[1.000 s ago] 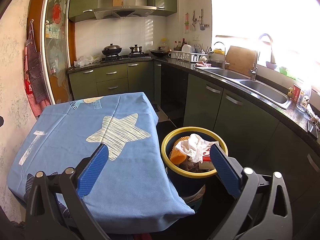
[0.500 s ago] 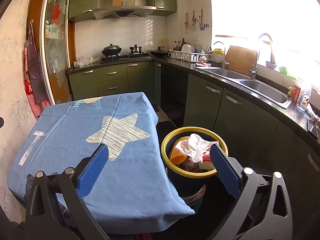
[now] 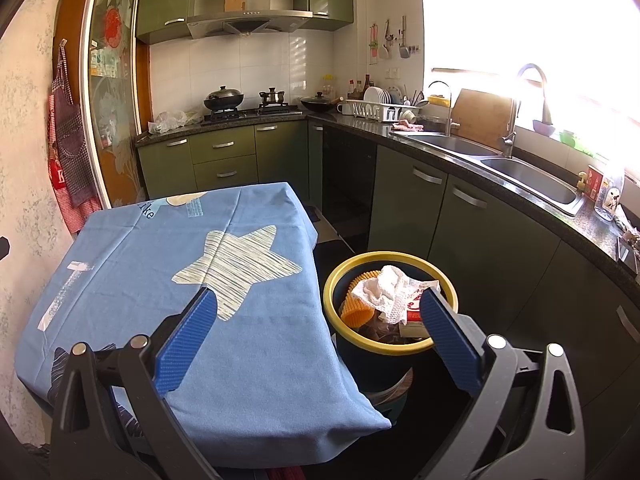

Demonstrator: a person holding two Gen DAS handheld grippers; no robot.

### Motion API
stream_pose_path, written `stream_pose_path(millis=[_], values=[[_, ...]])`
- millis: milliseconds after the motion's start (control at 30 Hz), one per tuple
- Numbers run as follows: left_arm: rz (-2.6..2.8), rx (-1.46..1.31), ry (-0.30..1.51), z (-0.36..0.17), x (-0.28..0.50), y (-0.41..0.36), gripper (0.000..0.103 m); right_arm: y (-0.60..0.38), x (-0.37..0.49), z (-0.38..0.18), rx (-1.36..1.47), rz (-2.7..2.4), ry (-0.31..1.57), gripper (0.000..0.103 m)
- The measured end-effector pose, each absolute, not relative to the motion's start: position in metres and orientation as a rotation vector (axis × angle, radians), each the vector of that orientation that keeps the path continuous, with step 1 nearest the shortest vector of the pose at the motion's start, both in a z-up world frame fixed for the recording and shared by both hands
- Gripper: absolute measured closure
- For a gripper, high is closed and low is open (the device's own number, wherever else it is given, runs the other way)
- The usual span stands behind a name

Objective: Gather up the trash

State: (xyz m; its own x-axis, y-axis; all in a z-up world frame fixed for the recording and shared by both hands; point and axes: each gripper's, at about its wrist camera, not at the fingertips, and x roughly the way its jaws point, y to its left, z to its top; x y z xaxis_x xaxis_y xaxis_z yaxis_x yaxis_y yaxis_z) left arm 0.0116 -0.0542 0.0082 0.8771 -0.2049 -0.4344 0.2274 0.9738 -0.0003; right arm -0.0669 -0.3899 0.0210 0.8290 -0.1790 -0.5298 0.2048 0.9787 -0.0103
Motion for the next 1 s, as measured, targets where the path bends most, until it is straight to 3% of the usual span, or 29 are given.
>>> stream_pose_path(millis=[1000], values=[[-0.246,0.04,0.452,0.0071,0.0127,-0.0557,0.005,-0.3846,-0.0642,0.0156,0.05,-0.203,0.564,0.007]])
